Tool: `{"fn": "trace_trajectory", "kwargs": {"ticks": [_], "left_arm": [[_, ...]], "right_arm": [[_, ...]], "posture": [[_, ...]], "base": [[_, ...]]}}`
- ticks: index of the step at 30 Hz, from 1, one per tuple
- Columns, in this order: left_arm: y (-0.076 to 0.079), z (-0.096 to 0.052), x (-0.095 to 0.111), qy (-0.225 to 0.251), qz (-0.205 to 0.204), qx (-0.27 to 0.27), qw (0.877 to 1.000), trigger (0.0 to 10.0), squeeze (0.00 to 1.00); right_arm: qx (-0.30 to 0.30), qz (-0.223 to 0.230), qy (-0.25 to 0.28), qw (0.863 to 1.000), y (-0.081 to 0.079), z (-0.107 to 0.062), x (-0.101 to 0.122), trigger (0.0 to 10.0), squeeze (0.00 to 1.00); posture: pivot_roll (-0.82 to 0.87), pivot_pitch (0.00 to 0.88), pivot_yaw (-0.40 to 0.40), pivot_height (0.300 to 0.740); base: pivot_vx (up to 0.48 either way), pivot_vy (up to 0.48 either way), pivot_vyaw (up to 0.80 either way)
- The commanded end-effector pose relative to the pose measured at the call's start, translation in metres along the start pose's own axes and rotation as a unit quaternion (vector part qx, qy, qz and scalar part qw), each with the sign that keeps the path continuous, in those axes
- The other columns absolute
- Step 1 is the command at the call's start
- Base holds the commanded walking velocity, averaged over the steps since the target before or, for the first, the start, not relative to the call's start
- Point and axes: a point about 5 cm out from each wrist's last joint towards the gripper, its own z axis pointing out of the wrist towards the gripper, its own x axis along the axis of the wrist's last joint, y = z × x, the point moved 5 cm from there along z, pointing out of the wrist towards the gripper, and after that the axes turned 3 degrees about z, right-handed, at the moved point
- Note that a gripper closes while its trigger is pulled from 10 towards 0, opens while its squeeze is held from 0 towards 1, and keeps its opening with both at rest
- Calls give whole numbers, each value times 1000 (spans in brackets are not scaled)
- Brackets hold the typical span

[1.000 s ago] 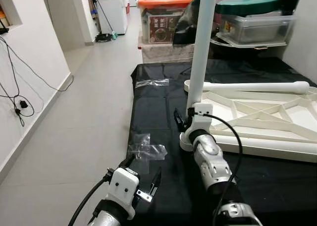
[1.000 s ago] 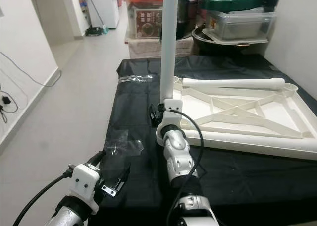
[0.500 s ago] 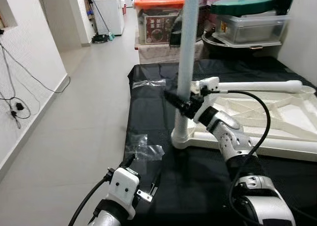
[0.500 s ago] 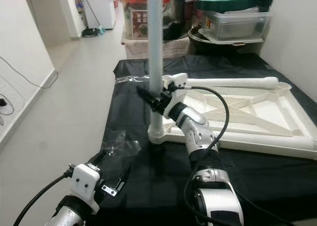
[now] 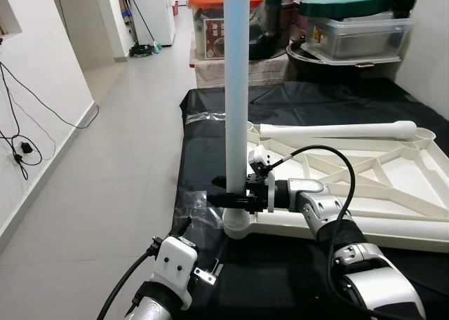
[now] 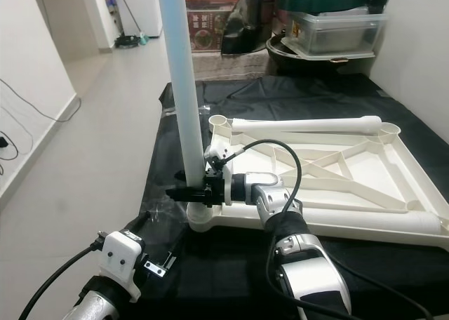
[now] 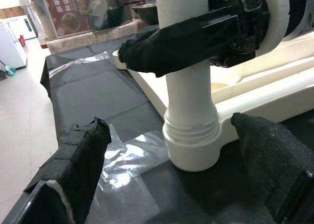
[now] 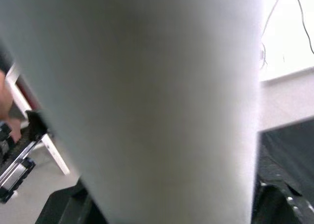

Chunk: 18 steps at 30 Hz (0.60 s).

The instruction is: Building children table

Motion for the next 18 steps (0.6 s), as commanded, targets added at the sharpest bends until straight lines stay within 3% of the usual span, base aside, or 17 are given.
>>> {"fn": "trace_trajectory", "kwargs": {"ticks": [1, 7, 8, 9, 10, 12, 14, 15, 17, 18], "left_arm": [[0, -1, -3, -4, 2, 0, 1000, 10000, 0], [0, -1, -2, -4, 1, 0, 1000, 10000, 0], [0, -1, -2, -4, 1, 1, 1000, 10000, 0], [1, -1, -2, -4, 1, 1, 1000, 10000, 0], [1, -1, -2, -4, 1, 1, 1000, 10000, 0], [1, -1, -2, -3, 0, 1, 1000, 10000, 0], [1, -1, -2, -3, 0, 1, 1000, 10000, 0], [1, -1, -2, -4, -1, 0, 1000, 10000, 0], [1, -1, -2, -4, -1, 0, 1000, 10000, 0], [1, -1, -3, -5, -1, -1, 1000, 10000, 0]], "right_arm": [[30, 17, 4, 999, -8, 10, -1, 0, 0], [-19, 8, 28, 999, 1, 11, 1, 0, 0], [-52, 5, 36, 998, 7, 12, 0, 0, 0], [-146, -3, 34, 989, 24, 9, -4, 0, 0], [-146, -3, 34, 989, 24, 9, -4, 0, 0], [-285, -25, 35, 958, 47, -2, -8, 0, 0], [-285, -25, 35, 958, 47, -2, -8, 0, 0], [-393, -31, 34, 919, 64, -20, -11, 0, 0], [-393, -31, 34, 919, 64, -20, -11, 0, 0], [-516, -17, 48, 855, 78, -49, -13, 0, 0]], "posture": [[32, 0, 7, 740], [27, 0, 6, 740], [24, 0, 4, 740], [25, 0, 3, 740], [25, 0, 3, 740], [25, 0, 3, 740], [25, 0, 3, 740], [16, 0, 9, 740], [16, 0, 9, 740], [16, 0, 9, 740]], "base": [[0, 0, 0], [0, 0, 0], [0, 0, 0], [0, 0, 0], [0, 0, 0], [0, 0, 0], [0, 0, 0], [0, 0, 0], [0, 0, 0], [0, 0, 0]]}}
